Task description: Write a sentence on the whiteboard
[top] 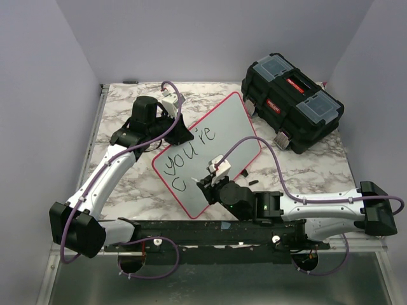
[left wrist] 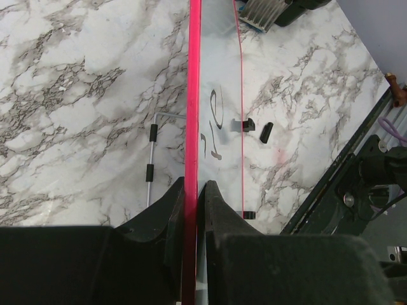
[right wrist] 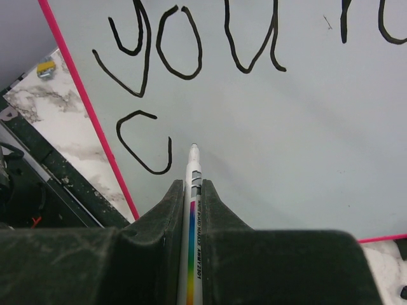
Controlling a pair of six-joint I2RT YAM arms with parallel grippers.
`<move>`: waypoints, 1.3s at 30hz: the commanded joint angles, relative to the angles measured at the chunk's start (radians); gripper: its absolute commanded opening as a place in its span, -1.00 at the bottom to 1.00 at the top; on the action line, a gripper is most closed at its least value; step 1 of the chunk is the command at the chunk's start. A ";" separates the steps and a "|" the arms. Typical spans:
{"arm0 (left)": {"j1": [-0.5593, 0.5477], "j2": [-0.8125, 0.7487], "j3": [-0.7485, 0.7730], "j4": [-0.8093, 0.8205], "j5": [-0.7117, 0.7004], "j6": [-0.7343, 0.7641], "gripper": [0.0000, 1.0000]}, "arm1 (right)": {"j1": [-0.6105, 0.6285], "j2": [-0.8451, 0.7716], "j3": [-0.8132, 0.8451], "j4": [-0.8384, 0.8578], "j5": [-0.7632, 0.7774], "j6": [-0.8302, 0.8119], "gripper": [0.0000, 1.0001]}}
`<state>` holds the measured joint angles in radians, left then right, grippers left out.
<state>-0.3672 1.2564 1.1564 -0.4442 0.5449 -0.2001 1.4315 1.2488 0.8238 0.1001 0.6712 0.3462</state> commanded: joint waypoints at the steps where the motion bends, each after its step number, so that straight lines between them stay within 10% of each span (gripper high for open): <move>1: -0.015 -0.004 -0.031 -0.074 -0.078 0.095 -1.00 | -0.009 -0.001 -0.027 0.021 0.040 0.007 -0.99; 39: -0.022 -0.008 -0.032 -0.075 -0.077 0.095 -1.00 | -0.045 0.101 0.012 0.164 0.056 -0.029 -0.99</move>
<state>-0.3691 1.2533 1.1549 -0.4450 0.5377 -0.1993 1.3926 1.3247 0.8028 0.2310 0.6960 0.3202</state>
